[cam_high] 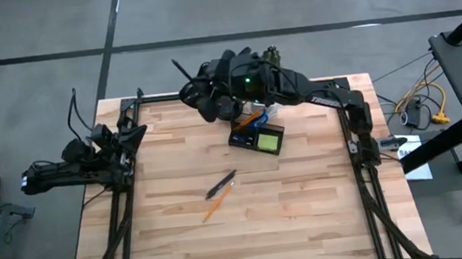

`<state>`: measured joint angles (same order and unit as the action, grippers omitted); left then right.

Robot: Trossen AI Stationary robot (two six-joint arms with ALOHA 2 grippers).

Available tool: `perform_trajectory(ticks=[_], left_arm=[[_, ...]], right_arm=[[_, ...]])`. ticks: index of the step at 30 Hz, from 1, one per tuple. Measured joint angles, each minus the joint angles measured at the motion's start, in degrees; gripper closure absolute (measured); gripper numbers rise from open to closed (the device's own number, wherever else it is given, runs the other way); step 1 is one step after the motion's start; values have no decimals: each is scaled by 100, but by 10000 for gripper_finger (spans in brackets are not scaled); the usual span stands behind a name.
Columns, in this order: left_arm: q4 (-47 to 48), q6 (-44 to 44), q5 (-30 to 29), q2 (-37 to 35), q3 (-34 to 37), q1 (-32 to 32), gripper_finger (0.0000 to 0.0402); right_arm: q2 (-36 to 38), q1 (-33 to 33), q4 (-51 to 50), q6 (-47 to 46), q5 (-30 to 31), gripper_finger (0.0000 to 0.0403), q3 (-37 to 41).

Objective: Pick and place office supplies into organizer
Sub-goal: Put the bottom black pen into the black desk organizer

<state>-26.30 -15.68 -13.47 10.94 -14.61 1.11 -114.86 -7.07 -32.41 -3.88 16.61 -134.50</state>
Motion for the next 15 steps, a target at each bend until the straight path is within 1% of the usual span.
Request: perform_trajectory(ticks=[5,8,10,12,15], left_arm=[[-1,-4,0,-28,0,0,402],[-20,-4,0,-39,0,1,402],[-3,-4,0,-33,0,0,402],[-15,-4,0,-35,0,0,402],[-5,-7,0,-35,0,1,402]], right_arm=[[249,319,13,431,756,390,2],[386,426,25,464,885,390,4],[446,461,22,319,664,390,14],[521,509,55,114,133,390,26],[600,681,392,-38,-644,390,26]])
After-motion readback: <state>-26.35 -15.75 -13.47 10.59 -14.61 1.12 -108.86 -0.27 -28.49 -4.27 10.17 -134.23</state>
